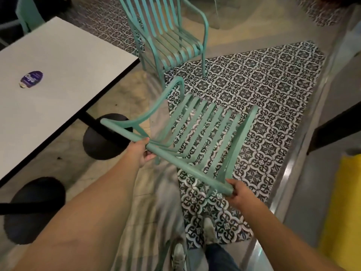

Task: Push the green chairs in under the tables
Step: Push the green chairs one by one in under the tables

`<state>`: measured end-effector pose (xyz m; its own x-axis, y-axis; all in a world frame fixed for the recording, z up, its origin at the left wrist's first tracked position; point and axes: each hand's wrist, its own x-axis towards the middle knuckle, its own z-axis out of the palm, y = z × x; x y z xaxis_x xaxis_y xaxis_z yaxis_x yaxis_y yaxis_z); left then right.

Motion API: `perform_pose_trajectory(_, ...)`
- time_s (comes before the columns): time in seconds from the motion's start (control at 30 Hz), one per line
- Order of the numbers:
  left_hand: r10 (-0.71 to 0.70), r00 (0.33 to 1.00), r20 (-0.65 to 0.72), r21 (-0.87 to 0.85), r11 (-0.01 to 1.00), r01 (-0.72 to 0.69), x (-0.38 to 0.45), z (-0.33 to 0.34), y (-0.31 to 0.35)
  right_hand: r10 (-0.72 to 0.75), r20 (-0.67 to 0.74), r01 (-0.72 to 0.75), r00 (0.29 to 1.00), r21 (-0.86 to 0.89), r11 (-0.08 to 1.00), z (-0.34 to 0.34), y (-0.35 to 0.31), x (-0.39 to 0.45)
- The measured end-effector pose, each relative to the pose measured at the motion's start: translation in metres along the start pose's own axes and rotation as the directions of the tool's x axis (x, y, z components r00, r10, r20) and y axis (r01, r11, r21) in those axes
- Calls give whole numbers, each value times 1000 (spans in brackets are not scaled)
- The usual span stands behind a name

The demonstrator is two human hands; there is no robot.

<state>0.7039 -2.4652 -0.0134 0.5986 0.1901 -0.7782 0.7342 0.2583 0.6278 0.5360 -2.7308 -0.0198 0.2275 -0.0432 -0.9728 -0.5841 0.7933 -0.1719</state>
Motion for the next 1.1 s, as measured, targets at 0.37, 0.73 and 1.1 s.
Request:
perform_pose_trajectory(0.37,46,999,21,-7,999,-46,9,55,20,-80,-22,81,997,76,994,-4,-53,47)
perform_pose_trajectory(0.73,-122,948,-293,-391,920,-2,-45,-136,-49,92,252,199,963,-903,382,115,56,50)
perform_pose_trajectory(1.1,-310,805,-507,-857,282,-431,-91,-232,-116,451,398,564,799,-755,-333,329,246,10)
